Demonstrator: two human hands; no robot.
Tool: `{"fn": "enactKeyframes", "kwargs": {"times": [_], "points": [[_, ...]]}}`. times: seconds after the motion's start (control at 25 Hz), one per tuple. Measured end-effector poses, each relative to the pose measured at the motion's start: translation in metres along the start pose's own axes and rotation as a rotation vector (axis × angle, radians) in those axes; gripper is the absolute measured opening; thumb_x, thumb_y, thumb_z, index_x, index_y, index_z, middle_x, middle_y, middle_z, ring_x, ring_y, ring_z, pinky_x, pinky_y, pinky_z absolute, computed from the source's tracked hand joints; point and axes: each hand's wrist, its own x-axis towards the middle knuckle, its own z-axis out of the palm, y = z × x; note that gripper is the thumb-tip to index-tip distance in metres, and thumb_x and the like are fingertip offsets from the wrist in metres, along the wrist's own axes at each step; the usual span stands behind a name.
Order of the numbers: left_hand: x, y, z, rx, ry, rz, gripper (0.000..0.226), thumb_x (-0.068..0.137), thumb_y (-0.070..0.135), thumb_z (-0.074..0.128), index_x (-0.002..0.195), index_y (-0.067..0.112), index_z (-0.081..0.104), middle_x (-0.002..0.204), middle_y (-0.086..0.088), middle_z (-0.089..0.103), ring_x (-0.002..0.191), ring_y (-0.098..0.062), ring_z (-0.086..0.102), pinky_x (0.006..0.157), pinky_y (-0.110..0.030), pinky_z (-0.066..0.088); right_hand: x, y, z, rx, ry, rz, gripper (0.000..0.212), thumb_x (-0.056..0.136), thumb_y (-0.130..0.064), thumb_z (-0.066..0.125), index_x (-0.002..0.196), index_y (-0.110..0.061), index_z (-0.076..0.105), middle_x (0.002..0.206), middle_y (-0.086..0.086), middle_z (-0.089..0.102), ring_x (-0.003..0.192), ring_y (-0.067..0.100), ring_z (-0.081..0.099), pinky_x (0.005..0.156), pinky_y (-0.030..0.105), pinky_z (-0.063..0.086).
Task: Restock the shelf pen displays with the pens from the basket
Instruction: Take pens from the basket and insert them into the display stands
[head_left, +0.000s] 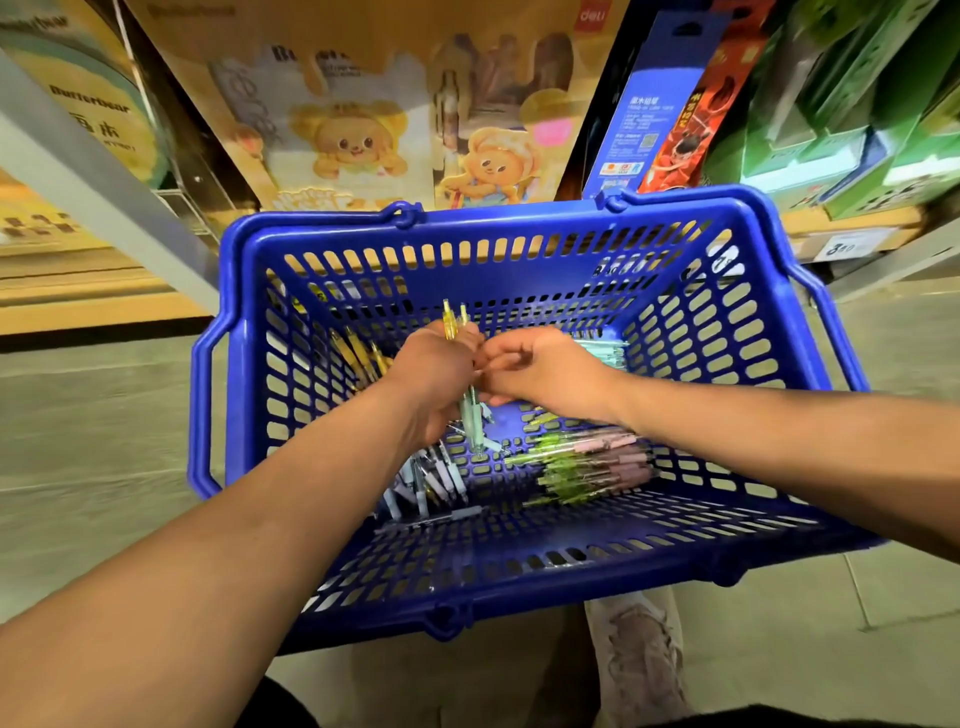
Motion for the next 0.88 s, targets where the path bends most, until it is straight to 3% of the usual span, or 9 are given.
{"fn": "enactKeyframes", "kwargs": {"times": [0.04,0.12,0.2,0.28,0.4,0.56,0.72,0.88], "points": [[0.001,0.0,-0.001,0.003,0.022,0.01,0.021,0.11,0.023,0.042,0.121,0.011,0.055,0.122,-0.013,0.068,0.092,-0.019,0.071,0.074,-0.037,0.062,0.002,0.005,-0.009,-0.04,-0.007,0.022,0.014,0.087,-0.015,0.079,0.085,-0.029,0.076,0.078,0.015,0.071,0.078,0.011,0.074,0.076,0.024,0.06],[0.004,0.002,-0.004,0.014,0.052,0.02,0.024,0.11,0.021,0.042,0.13,0.012,0.051,0.124,-0.011,0.067,0.102,-0.023,0.069,0.064,-0.034,0.057,0.009,0.019,-0.035,-0.397,-0.005,0.107,0.009,0.088,-0.025,0.077,0.096,-0.026,0.074,0.093,0.0,0.077,0.084,0.006,0.072,0.087,0.027,0.058],[0.005,0.003,-0.006,0.002,0.047,0.009,0.026,0.11,0.021,0.041,0.133,0.012,0.048,0.113,-0.012,0.07,0.088,-0.024,0.069,0.071,-0.039,0.06,0.011,0.042,-0.058,-0.94,-0.068,0.2,0.018,0.092,-0.025,0.072,0.11,-0.026,0.07,0.113,-0.007,0.072,0.097,0.008,0.067,0.094,0.024,0.051],[0.003,0.004,-0.005,-0.032,0.023,-0.001,0.018,0.109,0.015,0.04,0.125,0.012,0.049,0.092,-0.011,0.065,0.072,-0.023,0.064,0.077,-0.043,0.057,0.006,0.064,-0.066,-1.274,-0.19,0.232,0.03,0.096,-0.023,0.066,0.126,-0.025,0.063,0.126,-0.002,0.064,0.104,0.016,0.064,0.091,0.023,0.048],[0.004,0.005,-0.002,-0.058,0.026,-0.004,0.016,0.105,0.006,0.039,0.103,0.012,0.054,0.073,-0.004,0.049,0.06,-0.018,0.048,0.062,-0.036,0.05,0.003,0.081,-0.061,-1.455,-0.276,0.19,0.036,0.098,-0.018,0.061,0.134,-0.022,0.056,0.137,0.005,0.054,0.105,0.026,0.063,0.087,0.032,0.053],[0.005,0.008,-0.003,0.007,0.02,0.02,0.019,0.102,0.007,0.043,0.086,0.011,0.051,0.068,-0.002,0.04,0.058,-0.016,0.038,0.052,-0.031,0.04,0.005,0.083,-0.055,-1.74,-0.33,0.083,0.054,0.093,0.003,0.058,0.143,-0.014,0.043,0.144,0.012,0.047,0.109,0.031,0.064,0.072,0.036,0.054],[0.009,0.008,-0.004,-0.016,0.013,0.021,0.015,0.104,0.007,0.048,0.09,0.009,0.053,0.067,-0.003,0.044,0.055,-0.014,0.041,0.049,-0.029,0.044,0.002,0.086,-0.051,-1.866,-0.399,0.057,0.047,0.092,0.002,0.061,0.135,-0.007,0.047,0.125,0.013,0.06,0.104,0.032,0.063,0.077,0.039,0.057],[0.009,0.008,-0.004,-0.052,-0.001,-0.017,0.01,0.106,0.01,0.048,0.104,0.007,0.057,0.074,-0.005,0.063,0.056,-0.013,0.057,0.059,-0.032,0.059,0.006,0.078,-0.054,-1.837,-0.392,0.098,0.035,0.091,0.001,0.063,0.123,-0.012,0.059,0.109,0.007,0.066,0.092,0.028,0.067,0.075,0.039,0.058]]}}
